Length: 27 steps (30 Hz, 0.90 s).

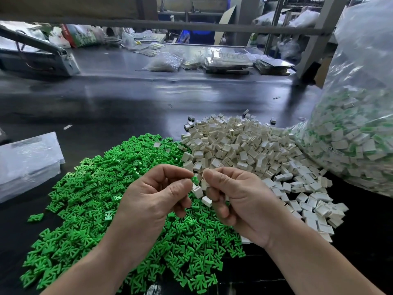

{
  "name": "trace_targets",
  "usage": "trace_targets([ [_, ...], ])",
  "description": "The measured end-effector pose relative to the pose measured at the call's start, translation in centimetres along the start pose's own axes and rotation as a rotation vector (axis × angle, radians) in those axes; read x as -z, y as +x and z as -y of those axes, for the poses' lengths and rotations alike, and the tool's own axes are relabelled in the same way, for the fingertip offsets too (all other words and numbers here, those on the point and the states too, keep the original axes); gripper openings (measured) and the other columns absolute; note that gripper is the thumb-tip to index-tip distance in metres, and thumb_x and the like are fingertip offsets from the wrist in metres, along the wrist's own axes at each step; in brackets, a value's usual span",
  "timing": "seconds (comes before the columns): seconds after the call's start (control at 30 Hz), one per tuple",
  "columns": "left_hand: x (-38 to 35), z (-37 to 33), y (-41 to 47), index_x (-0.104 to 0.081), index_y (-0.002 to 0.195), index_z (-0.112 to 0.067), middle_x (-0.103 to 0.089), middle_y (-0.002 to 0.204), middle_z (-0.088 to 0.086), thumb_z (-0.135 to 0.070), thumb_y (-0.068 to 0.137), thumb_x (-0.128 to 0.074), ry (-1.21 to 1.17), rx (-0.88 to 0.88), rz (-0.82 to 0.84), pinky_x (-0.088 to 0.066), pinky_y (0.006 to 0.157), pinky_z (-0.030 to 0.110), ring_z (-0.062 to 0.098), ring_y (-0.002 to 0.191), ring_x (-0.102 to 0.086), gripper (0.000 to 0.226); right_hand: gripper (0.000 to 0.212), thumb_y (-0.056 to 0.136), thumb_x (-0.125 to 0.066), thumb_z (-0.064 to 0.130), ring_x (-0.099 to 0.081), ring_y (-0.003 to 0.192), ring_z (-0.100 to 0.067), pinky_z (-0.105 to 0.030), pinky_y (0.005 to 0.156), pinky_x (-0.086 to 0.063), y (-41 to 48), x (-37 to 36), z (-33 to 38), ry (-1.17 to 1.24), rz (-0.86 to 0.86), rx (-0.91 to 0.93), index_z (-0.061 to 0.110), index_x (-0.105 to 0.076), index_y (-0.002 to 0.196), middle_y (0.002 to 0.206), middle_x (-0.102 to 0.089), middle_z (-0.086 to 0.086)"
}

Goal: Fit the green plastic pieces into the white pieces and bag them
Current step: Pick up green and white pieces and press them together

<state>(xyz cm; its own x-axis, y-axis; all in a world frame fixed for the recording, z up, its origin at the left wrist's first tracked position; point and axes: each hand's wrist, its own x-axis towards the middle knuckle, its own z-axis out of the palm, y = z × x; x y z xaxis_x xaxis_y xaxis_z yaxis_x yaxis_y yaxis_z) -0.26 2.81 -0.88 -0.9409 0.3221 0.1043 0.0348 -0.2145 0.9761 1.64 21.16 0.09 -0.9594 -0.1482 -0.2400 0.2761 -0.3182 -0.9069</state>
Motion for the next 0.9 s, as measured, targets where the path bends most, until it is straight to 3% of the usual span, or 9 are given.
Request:
trace_targets([
  [0.17, -0.2, -0.3, -0.2, -0.074, 0.092, -0.015, -0.064, 0.072, 0.010, -0.022, 0.080, -0.076, 0.014, -0.023, -0.008, -0.050, 0.054, 0.025, 0.020, 0.065, -0.061, 0.015, 0.031, 0.082, -0.074, 0.023, -0.052, 0.041, -0.012, -0.018, 0.034, -0.036, 0.0, -0.1, -0.2, 0.027, 0.043, 0.053, 0.005, -0.068, 0.107, 0.072, -0.065, -0.010],
  [0.23, -0.3, -0.4, -0.3, -0.074, 0.091, -0.016, -0.064, 0.071, 0.010, -0.024, 0.076, -0.070, 0.022, -0.027, -0.018, -0.051, 0.054, 0.025, 0.019, 0.064, -0.061, 0.018, 0.027, 0.089, -0.071, 0.020, -0.053, 0.042, -0.012, -0.018, 0.034, -0.037, -0.1, -0.1, -0.2, -0.020, 0.073, 0.062, 0.004, -0.066, 0.110, 0.077, -0.068, -0.011],
  [0.33, -0.4, -0.6, -0.3, -0.074, 0.090, -0.017, -0.064, 0.070, 0.011, -0.027, 0.074, -0.069, 0.029, -0.026, -0.037, -0.051, 0.054, 0.025, 0.019, 0.063, -0.061, 0.020, 0.009, 0.098, -0.065, 0.021, -0.051, 0.042, -0.010, -0.017, 0.035, -0.034, -0.2, -0.1, -0.4, -0.156, 0.109, 0.093, 0.016, -0.072, 0.098, 0.077, -0.069, -0.008],
  [0.47, -0.4, -0.6, -0.3, -0.074, 0.088, -0.019, -0.064, 0.069, 0.010, -0.027, 0.074, -0.068, 0.072, -0.034, -0.063, -0.051, 0.054, 0.024, 0.019, 0.063, -0.061, 0.018, 0.008, 0.091, -0.070, 0.029, -0.046, 0.041, -0.010, -0.016, 0.035, -0.031, -0.3, -0.3, -0.3, -0.197, 0.111, 0.116, 0.025, -0.074, 0.085, 0.073, -0.066, -0.004],
  [0.7, 0.0, -0.8, -0.4, -0.074, 0.088, -0.020, -0.067, 0.070, 0.008, -0.026, 0.078, -0.072, 0.171, -0.068, -0.034, -0.052, 0.055, 0.022, 0.017, 0.062, -0.063, 0.012, 0.014, 0.097, -0.065, 0.027, -0.045, 0.043, -0.009, -0.017, 0.037, -0.033, -0.5, -0.3, -0.4, -0.315, 0.084, 0.212, 0.025, -0.072, 0.085, 0.070, -0.062, -0.001],
  [0.9, -0.2, -1.3, -0.3, -0.072, 0.100, -0.010, -0.061, 0.069, 0.010, -0.031, 0.076, -0.072, -0.183, 0.146, 0.093, -0.047, 0.045, 0.026, 0.019, 0.053, -0.057, 0.032, 0.016, 0.098, -0.063, 0.022, -0.043, 0.042, -0.008, -0.016, 0.037, -0.032, -0.8, -0.4, -0.2, -0.283, 0.159, 0.215, 0.020, -0.071, 0.085, 0.068, -0.059, -0.001],
])
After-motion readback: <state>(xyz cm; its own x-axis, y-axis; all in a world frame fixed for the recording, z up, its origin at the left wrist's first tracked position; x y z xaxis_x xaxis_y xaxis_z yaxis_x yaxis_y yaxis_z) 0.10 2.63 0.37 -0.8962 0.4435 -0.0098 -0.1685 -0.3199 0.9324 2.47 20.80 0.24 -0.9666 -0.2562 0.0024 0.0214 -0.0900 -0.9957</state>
